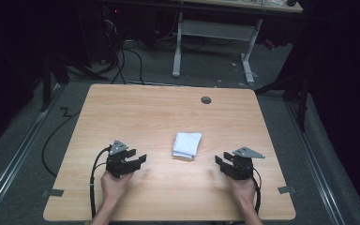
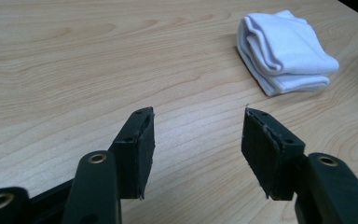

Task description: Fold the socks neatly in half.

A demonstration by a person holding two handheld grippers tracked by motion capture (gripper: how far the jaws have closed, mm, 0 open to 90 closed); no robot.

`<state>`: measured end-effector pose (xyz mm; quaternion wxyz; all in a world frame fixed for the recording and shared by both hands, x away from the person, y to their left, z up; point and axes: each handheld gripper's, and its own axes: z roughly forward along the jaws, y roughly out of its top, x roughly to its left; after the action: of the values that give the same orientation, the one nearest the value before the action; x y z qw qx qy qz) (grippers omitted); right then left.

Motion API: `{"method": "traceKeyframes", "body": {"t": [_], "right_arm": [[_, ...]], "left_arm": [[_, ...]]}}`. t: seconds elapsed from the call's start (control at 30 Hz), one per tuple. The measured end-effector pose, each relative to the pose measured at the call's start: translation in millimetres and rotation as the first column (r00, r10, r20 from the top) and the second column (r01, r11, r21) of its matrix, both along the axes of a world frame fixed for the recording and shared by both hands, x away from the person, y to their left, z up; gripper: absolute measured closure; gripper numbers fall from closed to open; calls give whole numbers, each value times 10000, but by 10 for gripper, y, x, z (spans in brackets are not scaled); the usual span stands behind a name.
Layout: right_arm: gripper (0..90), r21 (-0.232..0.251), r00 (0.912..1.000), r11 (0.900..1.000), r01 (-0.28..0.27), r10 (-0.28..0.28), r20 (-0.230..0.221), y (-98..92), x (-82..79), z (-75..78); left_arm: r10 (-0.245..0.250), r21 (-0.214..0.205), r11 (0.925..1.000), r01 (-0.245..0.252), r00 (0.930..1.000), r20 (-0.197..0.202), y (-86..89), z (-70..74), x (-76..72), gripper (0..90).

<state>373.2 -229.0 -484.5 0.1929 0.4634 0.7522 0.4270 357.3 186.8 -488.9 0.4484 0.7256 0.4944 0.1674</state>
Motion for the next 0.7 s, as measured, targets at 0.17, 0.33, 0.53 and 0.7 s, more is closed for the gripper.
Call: {"method": "traceKeyframes", "body": {"t": [0.17, 0.33, 0.53, 0.7], "right_arm": [[544, -68, 9999, 9999, 94, -94, -59, -53, -6, -31], [543, -125, 9998, 9997, 206, -207, -71, -111, -1, -57], [539, -251, 9990, 9989, 400, -405, -190, -183, 2, -108], [531, -356, 9980, 9979, 539, -550, -319, -221, 7, -143]], "left_arm": [[171, 16, 9999, -171, 9998, -74, 67, -20, -2, 443], [417, 59, 9991, -416, 9990, -154, 147, -42, -6, 440], [752, 225, 9970, -746, 9967, -302, 231, -96, -2, 440], [1238, 583, 9908, -1221, 9919, -268, 292, -139, -2, 429]]}}
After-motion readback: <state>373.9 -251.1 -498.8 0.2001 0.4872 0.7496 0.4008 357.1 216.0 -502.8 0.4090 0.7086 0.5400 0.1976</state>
